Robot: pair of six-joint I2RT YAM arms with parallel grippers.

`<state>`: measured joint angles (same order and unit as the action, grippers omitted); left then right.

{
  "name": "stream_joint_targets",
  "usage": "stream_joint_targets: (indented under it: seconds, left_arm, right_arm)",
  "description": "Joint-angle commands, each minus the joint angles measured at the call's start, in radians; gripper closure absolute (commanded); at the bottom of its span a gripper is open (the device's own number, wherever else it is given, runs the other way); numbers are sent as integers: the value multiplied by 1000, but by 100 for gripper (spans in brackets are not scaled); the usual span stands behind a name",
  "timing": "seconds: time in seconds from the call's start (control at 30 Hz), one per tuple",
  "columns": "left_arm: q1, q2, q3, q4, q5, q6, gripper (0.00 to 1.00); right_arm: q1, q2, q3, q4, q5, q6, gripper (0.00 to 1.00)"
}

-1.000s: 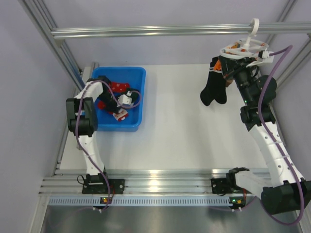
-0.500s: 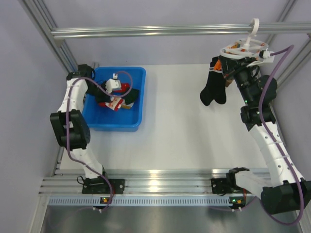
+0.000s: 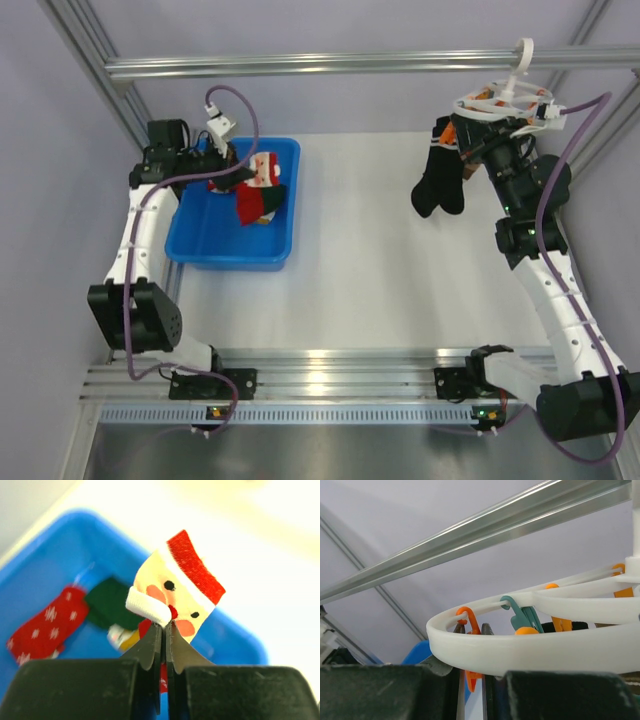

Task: Clip the socks to the hanger
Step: Pick up the sock from the bin, then clamp the sock onto the hanger.

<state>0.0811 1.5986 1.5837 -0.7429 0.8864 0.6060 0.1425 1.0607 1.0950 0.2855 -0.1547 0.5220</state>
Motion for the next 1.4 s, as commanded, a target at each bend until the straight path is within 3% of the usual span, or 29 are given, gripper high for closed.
stream_joint_targets:
  seconds: [0.0, 0.3, 0.53, 0.67, 0.87, 1.37]
  left_arm:
    - [-96, -160, -89, 536, 48, -490, 100]
    - [-455, -135, -105, 864, -194, -914, 100]
    - [-674, -36, -113, 1034, -250, -1049, 100]
    - [-733, 32, -105, 1123, -259, -1129, 100]
    - [-794, 96, -96, 1189, -300, -1050, 100]
    - [-807, 215, -4, 1294, -302, -1114, 100]
  right_arm:
    - [-12, 33, 46, 4, -48, 47, 100]
    - [-14, 45, 40, 49, -74, 98, 100]
    - [-17, 45, 40, 63, -85, 139, 100]
    - [-21, 47, 40, 66, -95, 165, 100]
    - [-24, 56, 43, 69, -105, 205, 100]
    - [-32, 56, 28, 76, -121, 222, 100]
